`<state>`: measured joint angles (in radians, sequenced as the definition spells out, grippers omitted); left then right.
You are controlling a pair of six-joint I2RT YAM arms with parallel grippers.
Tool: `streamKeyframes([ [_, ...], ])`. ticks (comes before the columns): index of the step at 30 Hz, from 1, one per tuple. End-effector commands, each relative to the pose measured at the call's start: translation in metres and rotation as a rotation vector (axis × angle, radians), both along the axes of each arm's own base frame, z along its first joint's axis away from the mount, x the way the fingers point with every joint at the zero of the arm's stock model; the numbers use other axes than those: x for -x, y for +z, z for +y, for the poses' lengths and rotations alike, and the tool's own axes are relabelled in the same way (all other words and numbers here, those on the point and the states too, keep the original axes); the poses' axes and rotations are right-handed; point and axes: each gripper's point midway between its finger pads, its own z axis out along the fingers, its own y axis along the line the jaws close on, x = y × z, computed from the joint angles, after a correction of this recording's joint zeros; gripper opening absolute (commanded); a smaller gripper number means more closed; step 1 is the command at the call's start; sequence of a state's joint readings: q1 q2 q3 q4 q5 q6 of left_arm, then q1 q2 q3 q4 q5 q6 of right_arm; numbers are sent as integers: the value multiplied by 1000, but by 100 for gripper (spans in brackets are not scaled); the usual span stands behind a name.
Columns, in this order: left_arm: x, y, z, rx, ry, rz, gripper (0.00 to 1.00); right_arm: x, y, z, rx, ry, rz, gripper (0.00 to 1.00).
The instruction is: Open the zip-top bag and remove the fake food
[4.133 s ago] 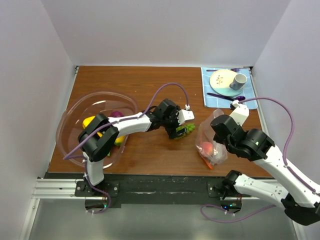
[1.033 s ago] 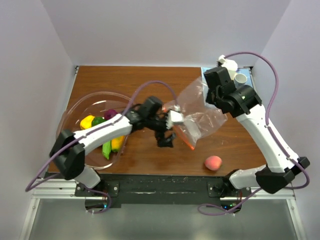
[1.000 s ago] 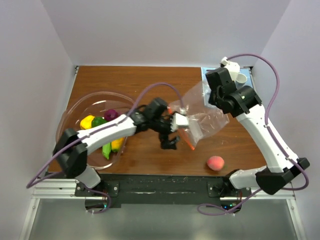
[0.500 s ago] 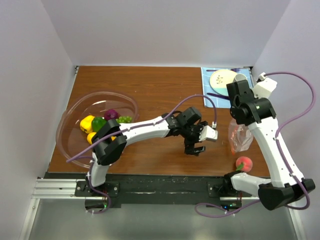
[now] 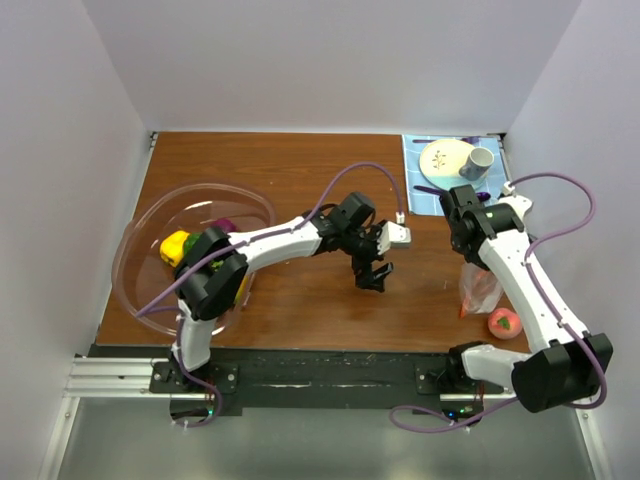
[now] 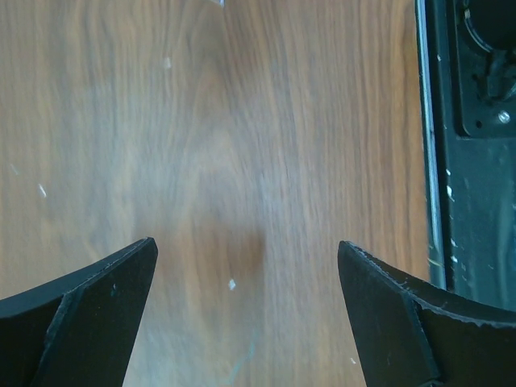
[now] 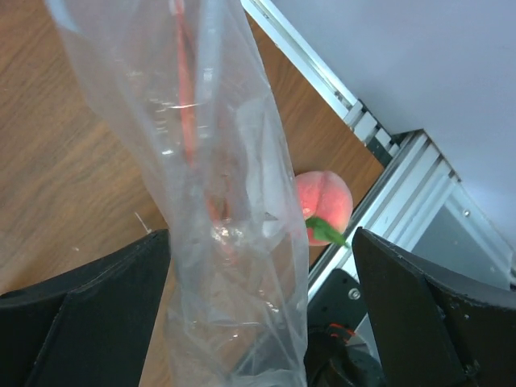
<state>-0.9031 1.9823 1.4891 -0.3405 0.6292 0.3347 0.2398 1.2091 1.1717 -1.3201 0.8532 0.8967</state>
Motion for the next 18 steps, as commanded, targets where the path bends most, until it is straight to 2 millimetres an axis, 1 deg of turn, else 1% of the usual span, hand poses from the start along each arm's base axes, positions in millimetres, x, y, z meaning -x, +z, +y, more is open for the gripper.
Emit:
streamKeyframes([
  [1, -3, 39, 12, 100, 33, 49, 100, 27, 20, -14, 25, -100, -78, 99],
  [3, -10, 42, 20, 110, 55, 46, 100, 30, 23, -14, 11, -87, -89, 99],
  [5, -11, 46, 28, 119, 69, 44, 100, 33, 28, -11, -15, -79, -100, 99],
  [7, -14, 47, 35, 119, 82, 56, 100, 36, 51, -17, 13, -86, -121, 99],
  [8, -16, 48, 38, 120, 89, 58, 100, 40, 66, -23, 55, -87, -129, 99],
  [9, -18, 46, 44, 119, 99, 68, 100, 39, 89, -29, 85, -82, -188, 99],
  [10, -19, 50, 46, 126, 104, 69, 100, 41, 103, -33, 101, -77, -221, 99],
  [11, -20, 50, 48, 127, 110, 74, 100, 46, 118, -36, 117, -53, -241, 99],
  [12, -22, 49, 52, 128, 118, 79, 100, 47, 140, -37, 110, -48, -308, 99],
  [13, -22, 49, 53, 127, 120, 81, 100, 48, 150, -38, 109, -34, -323, 99],
  [14, -23, 48, 55, 127, 122, 82, 100, 49, 156, -37, 111, -6, -312, 99],
  [15, -22, 47, 56, 126, 121, 87, 100, 49, 163, -34, 77, 12, -335, 99],
  [17, -22, 47, 57, 124, 123, 89, 100, 53, 159, -32, 43, 27, -322, 99],
  [18, -22, 48, 57, 126, 122, 93, 100, 62, 149, -35, 33, 2, -306, 99],
])
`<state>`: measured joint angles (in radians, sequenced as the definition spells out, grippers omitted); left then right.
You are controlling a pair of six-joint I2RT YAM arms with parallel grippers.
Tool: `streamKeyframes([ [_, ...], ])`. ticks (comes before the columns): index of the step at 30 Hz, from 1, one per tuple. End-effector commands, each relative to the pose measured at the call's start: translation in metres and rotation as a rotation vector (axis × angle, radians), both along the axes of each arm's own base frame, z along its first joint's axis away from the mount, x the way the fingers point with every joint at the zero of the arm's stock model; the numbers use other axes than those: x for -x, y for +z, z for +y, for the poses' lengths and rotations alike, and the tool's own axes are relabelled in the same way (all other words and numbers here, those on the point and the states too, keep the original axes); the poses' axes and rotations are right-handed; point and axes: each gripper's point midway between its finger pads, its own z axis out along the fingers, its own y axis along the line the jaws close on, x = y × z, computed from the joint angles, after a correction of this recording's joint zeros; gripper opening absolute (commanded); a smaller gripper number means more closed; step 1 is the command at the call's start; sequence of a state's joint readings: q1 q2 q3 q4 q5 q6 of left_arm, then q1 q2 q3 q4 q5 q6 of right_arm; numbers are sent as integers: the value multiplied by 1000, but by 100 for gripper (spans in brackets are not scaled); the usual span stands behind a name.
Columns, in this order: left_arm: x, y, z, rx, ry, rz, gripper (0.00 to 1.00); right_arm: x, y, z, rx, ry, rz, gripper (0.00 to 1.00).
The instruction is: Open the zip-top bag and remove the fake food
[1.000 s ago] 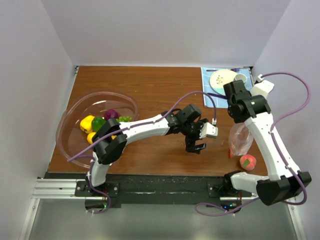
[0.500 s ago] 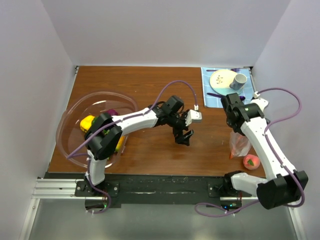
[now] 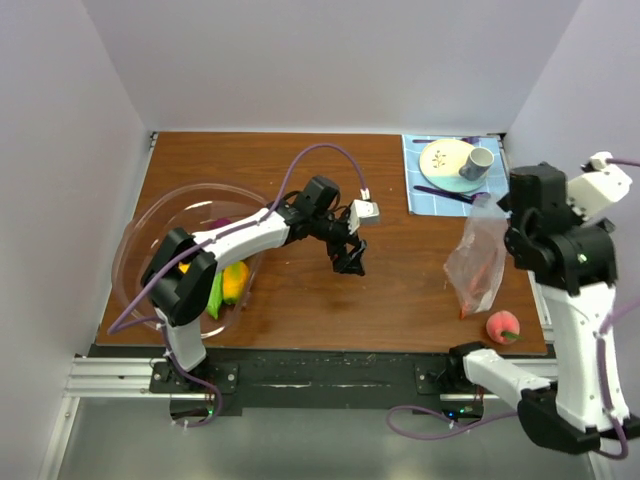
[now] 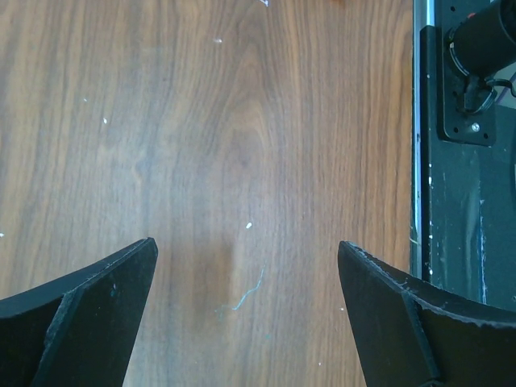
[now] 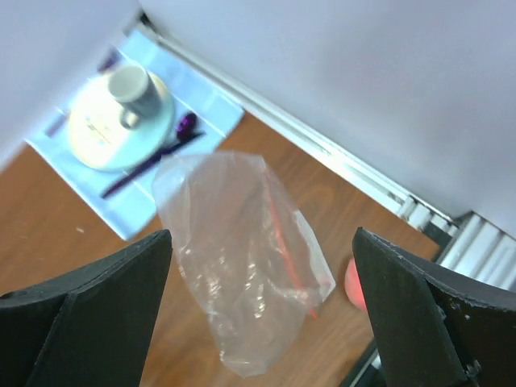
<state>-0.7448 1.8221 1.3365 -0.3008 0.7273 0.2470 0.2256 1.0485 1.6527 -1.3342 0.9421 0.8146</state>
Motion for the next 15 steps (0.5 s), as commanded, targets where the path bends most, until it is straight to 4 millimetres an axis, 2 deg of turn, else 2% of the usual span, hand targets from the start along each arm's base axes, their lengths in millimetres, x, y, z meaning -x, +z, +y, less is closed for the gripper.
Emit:
streamKeyframes([
  [1, 5, 22, 0, 56, -18, -6, 100, 63, -37, -19, 47, -13, 285, 99],
  [2, 6, 24, 0, 61, -20, -8, 100, 67, -47, -20, 28, -36, 289, 99],
  [3, 6, 27, 0, 66, -24, -12, 100, 74, -66, -22, 9, -66, 322, 99],
  [5, 7, 33, 1, 72, -29, -24, 100, 77, -88, -13, -93, -109, 280, 99],
  [6, 7, 35, 1, 72, -31, -28, 100, 80, -107, -12, -115, -135, 299, 99],
  [8, 7, 36, 2, 69, -35, -35, 100, 78, -121, -12, -139, -178, 254, 99],
  [13, 11, 38, 9, 54, -45, -61, 100, 75, -168, -12, -125, -269, 432, 99],
  [15, 12, 40, 11, 56, -49, -72, 100, 77, -191, -4, -165, -277, 510, 99],
])
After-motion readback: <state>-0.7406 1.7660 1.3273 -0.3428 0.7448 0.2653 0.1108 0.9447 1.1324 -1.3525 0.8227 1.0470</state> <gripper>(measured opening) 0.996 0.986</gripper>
